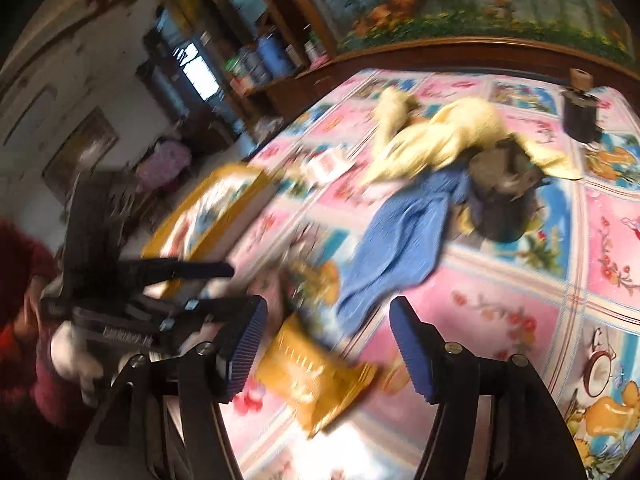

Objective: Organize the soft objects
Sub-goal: 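Grasp the yellow envelope with the right tool while the left tool grasps the pink ball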

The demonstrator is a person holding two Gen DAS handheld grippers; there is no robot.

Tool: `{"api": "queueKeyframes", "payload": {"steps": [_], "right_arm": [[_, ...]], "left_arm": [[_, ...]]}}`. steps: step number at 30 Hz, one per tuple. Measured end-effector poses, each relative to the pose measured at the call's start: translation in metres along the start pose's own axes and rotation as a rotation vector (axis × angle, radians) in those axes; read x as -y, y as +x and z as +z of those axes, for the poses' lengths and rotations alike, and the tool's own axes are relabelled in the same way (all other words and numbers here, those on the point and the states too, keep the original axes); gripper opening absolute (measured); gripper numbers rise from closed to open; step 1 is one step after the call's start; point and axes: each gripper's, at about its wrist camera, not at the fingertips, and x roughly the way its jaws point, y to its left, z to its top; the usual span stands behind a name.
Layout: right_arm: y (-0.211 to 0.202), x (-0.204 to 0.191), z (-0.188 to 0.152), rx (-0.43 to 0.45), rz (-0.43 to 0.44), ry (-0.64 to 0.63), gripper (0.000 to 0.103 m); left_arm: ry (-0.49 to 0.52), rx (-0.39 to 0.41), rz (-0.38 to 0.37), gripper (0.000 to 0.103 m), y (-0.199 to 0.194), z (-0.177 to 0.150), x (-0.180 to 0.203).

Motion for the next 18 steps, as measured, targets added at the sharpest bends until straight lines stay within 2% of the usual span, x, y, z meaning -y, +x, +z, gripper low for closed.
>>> {"api": "queueKeyframes", "payload": {"steps": [2,5,10,12,13,18], "right_arm": [[0.008,-0.013,-0.009,-0.047,-0.022,-0.085,0.074],[0.021,-0.029,-0.017,-0.097,-0.037,-0.181,0.078],[0.045,-0.046,-0.026,-0.164,-0.064,-0.302,0.079],[0.05,-0.051,-0.03,-0.175,-0.076,-0.331,0.077],[0.048,-0.053,-0.032,-0.167,-0.066,-0.336,0.07],[0.041,-0.06,-0.039,-0.158,-0.1,-0.328,0.054]], "left_arm": [[-0.037,-0.011,-0.021,0.081,0.009,-0.001,-0.006],[-0.091,-0.003,-0.065,0.081,0.021,0.003,-0.008],[-0.037,0.049,-0.018,0.08,0.028,0.002,0.01],[0.008,0.061,0.001,0.049,0.028,-0.002,0.017],[0.02,0.057,0.001,0.041,0.028,-0.003,0.019],[-0.03,0.07,-0.055,0.038,0.019,-0.006,0.011]]}}
